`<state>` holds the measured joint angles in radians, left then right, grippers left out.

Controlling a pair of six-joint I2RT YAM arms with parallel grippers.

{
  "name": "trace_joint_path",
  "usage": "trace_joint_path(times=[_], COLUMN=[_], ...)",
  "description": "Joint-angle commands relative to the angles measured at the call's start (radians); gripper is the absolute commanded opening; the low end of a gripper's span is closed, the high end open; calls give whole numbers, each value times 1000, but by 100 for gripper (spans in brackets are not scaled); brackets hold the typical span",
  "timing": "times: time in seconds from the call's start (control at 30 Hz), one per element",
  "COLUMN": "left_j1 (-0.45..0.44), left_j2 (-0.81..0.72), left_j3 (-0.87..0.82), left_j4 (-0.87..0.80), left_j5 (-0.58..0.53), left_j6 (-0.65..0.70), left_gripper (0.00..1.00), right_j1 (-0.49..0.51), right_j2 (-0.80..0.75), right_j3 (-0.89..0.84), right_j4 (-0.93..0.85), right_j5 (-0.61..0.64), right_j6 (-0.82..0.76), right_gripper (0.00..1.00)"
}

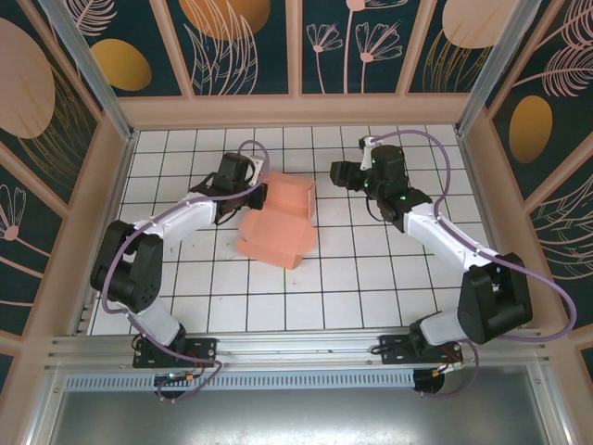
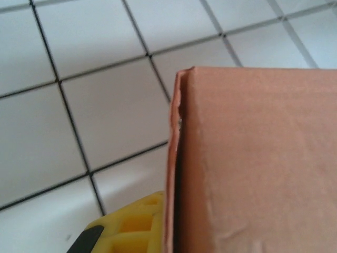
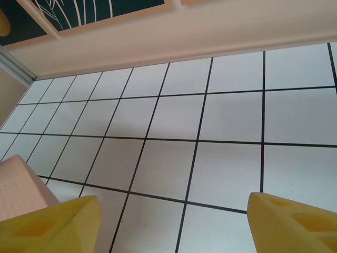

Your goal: Fold the paper box

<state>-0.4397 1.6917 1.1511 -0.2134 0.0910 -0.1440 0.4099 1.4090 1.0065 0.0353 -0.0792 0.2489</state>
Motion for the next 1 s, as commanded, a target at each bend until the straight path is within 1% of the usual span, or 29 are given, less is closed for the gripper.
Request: trace_joint_path(times=[0.0,0.1,0.23,0.33,0.47,0.5,0.53,0.57,0.6,0.7,0.77,0.87,0.97], left_j1=[-5,-5,-4,-5,-5,-5,-5,-5,-5,-5,-4,-6,-6], left_j2=[57,80,97,125,222,242,263,276,288,299,291,286,330], left_j3=[96,125,139,143,217,238,261,280,300,351,389,420,445], left_j4=[-349,-478,-598,-631,-712,-728,-743,-753,-762,-775,-772,-747,-761], left_j5=[-85,-129,-133,-131,-114,-112,-114,-120,-123,-129,-110,-85,-115], left_j6=[102,136,163,188,218,222,222,218,216,209,199,196,193], left_gripper=[0,0,0,0,1,3,8,17,29,39,44,45,46], right_j1=[-9,-10,-8,-10,-9,-10,-9,-9,-11,-11,-11,-11,-10], right_j2=[13,27,41,54,68,69,68,67,64,62,66,78,90], right_j3=[-8,-9,-11,-11,-14,-16,-21,-23,-27,-34,-34,-27,-20], right_j4=[-8,0,-1,1,12,15,18,18,20,20,20,20,21], right_j5=[-5,-12,-17,-29,-55,-57,-57,-55,-53,-44,-44,-52,-66], right_j6=[-5,-3,-15,-24,-26,-26,-25,-28,-29,-36,-42,-44,-48], right_gripper=[74,74,74,74,74,74,74,74,74,74,74,74,74])
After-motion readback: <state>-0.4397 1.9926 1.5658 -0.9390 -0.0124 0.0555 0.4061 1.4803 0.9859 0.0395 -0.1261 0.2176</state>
